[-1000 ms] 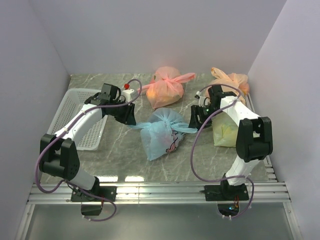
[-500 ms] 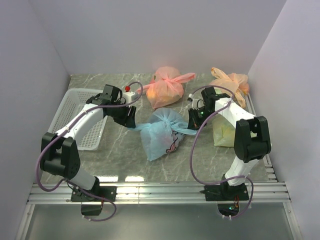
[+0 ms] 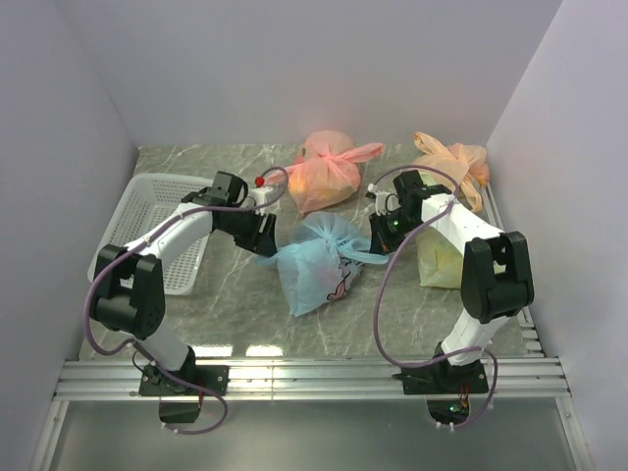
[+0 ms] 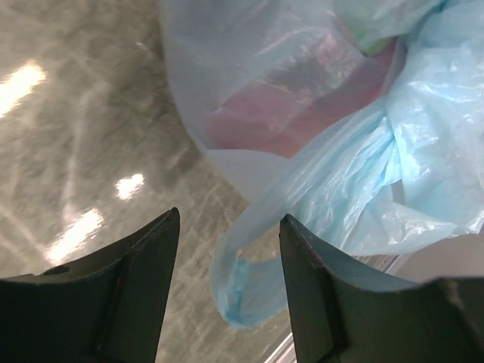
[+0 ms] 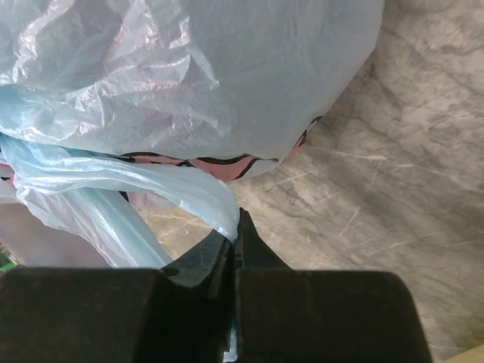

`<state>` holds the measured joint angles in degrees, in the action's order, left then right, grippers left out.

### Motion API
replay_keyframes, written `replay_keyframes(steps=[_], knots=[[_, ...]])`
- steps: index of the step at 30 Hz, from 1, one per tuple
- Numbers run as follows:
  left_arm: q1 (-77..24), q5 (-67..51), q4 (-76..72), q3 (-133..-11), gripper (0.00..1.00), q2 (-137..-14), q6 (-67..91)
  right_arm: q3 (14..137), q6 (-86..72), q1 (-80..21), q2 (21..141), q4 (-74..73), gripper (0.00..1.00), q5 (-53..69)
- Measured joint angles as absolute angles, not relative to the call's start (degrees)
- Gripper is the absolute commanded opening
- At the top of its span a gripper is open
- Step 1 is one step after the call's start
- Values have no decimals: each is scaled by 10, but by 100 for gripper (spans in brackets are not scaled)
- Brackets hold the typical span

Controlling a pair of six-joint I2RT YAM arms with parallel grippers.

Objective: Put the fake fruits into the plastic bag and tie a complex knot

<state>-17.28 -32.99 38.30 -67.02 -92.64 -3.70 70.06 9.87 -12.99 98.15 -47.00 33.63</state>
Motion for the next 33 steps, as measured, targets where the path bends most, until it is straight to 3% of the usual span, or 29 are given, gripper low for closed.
replay_keyframes(steps=[8, 11, 12, 14, 15, 16, 27, 33], knots=[[-200, -337, 358, -632, 58, -952, -60, 698, 111, -130, 969, -461, 0, 334], [-200, -334, 360, -619, 44, -957, -78, 697, 118, -130, 964, -461, 0, 329], [-199, -331, 363, -618, 30, -959, -83, 698, 121, -130, 963, -461, 0, 325], [-198, -309, 369, -617, 18, -960, -94, 697, 132, -130, 959, -462, 0, 310], [-196, -297, 372, -617, 4, -960, -98, 696, 137, -130, 955, -461, 0, 302], [-195, -283, 374, -617, 0, -960, -101, 691, 144, -130, 949, -459, 0, 290], [-161, -151, 366, -649, 0, -903, -121, 663, 189, -128, 879, -424, 0, 195], [-123, -163, 346, -649, 0, -881, -161, 664, 216, -80, 877, -405, 0, 217]])
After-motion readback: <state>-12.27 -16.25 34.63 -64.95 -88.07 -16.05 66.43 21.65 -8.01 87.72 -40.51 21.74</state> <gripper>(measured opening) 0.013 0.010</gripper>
